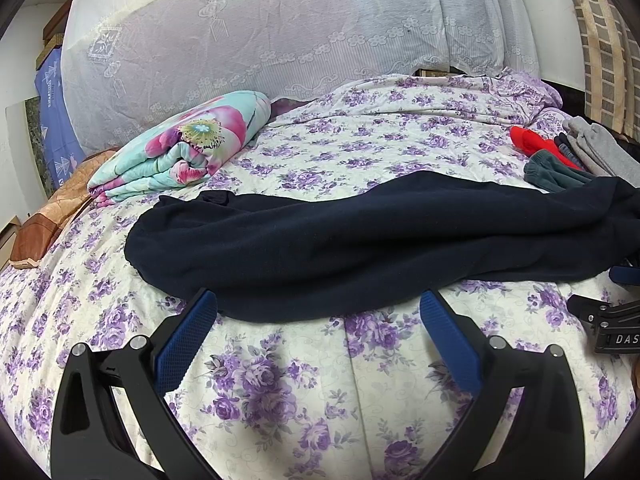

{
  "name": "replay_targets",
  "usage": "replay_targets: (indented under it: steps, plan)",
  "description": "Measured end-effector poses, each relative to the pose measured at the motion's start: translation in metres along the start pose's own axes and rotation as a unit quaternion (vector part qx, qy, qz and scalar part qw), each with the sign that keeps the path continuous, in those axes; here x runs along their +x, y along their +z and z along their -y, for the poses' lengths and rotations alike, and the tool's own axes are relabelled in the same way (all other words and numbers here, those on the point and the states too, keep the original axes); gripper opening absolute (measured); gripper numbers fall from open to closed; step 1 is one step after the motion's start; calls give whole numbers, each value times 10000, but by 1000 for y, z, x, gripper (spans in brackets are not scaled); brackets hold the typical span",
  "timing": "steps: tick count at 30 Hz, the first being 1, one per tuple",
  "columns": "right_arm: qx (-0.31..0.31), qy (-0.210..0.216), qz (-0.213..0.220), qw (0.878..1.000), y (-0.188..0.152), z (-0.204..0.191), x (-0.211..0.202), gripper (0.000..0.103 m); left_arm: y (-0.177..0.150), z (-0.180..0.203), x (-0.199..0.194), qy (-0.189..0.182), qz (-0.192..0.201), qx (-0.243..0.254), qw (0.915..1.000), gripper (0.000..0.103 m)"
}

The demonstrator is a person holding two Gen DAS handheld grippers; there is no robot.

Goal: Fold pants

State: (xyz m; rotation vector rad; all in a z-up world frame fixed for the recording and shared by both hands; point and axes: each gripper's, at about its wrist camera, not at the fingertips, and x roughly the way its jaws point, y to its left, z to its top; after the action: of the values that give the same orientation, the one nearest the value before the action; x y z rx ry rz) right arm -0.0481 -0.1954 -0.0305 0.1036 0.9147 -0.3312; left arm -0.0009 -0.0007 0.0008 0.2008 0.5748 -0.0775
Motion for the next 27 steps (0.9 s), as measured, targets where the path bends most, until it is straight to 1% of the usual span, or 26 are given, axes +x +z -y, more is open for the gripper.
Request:
replay_targets:
  steps: [27]
  plan:
    - [-1, 0, -1, 10000, 0, 0, 0, 100, -3, 4, 0, -16, -26, -12, 10000, 99]
